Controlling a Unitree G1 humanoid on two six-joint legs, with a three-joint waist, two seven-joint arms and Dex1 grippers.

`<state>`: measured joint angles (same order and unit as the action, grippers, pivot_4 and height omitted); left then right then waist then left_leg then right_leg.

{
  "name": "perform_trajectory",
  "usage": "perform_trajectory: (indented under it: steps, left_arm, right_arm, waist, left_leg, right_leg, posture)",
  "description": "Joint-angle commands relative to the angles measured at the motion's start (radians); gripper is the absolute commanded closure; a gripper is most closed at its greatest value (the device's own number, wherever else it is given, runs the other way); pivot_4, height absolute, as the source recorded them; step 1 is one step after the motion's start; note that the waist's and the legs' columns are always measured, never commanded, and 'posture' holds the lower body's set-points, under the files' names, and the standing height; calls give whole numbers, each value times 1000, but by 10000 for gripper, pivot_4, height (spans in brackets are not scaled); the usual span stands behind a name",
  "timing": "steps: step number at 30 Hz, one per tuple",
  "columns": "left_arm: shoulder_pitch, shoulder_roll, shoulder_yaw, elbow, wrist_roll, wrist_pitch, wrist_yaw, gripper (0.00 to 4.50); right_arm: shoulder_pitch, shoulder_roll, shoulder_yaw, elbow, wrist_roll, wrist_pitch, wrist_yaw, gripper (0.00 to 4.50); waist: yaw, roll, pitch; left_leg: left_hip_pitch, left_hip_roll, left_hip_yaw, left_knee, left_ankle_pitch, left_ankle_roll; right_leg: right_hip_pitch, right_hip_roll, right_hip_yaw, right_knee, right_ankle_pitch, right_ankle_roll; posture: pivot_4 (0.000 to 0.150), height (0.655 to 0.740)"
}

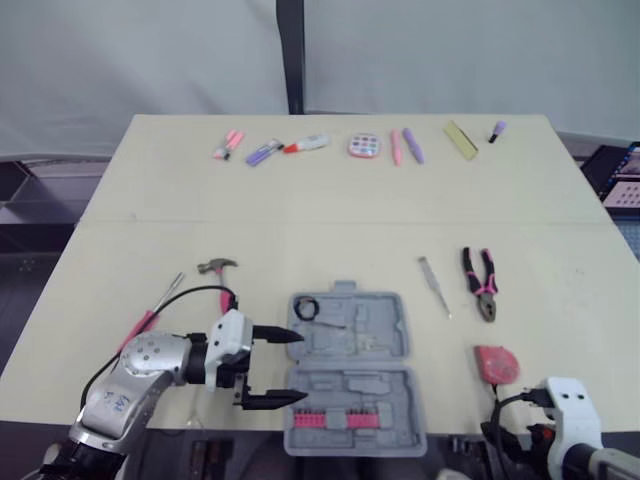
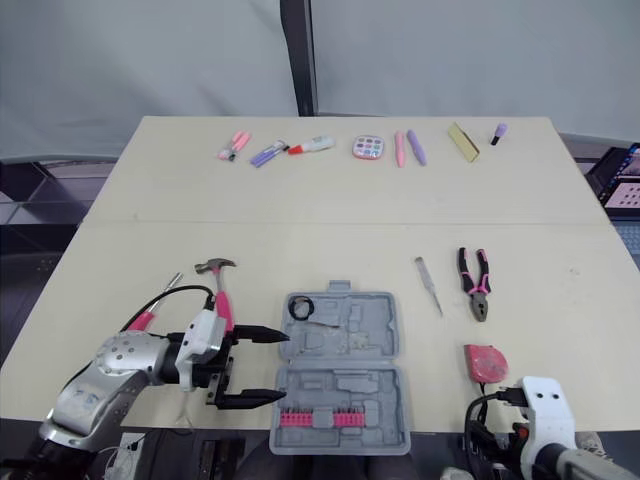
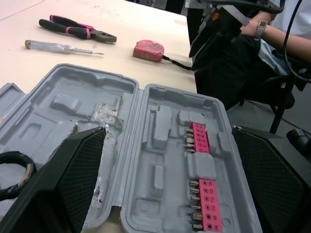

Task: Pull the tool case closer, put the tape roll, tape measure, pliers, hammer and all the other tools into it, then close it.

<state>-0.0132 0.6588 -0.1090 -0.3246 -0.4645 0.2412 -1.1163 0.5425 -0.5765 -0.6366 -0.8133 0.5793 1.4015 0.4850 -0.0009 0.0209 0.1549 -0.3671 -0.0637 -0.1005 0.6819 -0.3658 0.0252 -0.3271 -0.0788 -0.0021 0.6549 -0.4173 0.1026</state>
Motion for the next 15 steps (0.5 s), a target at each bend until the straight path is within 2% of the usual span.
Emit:
perform_trajectory:
  steps: [1, 8, 10, 15]
  left_arm:
    - [5, -2, 16, -33, -15, -21, -6, 0]
    - [3, -11, 48, -28, 0, -92, -1, 0]
    - [4, -21, 54, -25, 9, -125, 8, 0]
    - [23, -35, 50, -27, 14, -162, 22, 0]
  right_arm:
    - [75, -106, -67, 58, 5, -211, 200, 122]
    - [12, -296, -56, 364, -93, -699, 494, 122]
    - [-39, -354, -2, 484, -157, -889, 582, 122]
    - [-159, -457, 132, 748, -261, -1214, 756, 122]
  waist:
    - [0, 0, 0]
    - [0, -2, 1]
    - [0, -2, 1]
    - [2, -2, 1]
  left_leg:
    - [0, 0, 0, 0, 0, 0]
    - [0, 1, 1, 0, 0, 0]
    - [0, 2, 1, 0, 0, 0]
    - [0, 3, 1, 0, 0, 0]
  right_leg:
    - [1, 1, 0, -1, 0, 0]
    - [3, 0, -2, -5, 0, 0]
    - [4, 1, -3, -8, 0, 0]
    - [5, 1, -7, -9, 0, 0]
  posture:
    - [1500, 7134]
    - [1500, 7134]
    - [1500, 7134]
    - [1500, 7134]
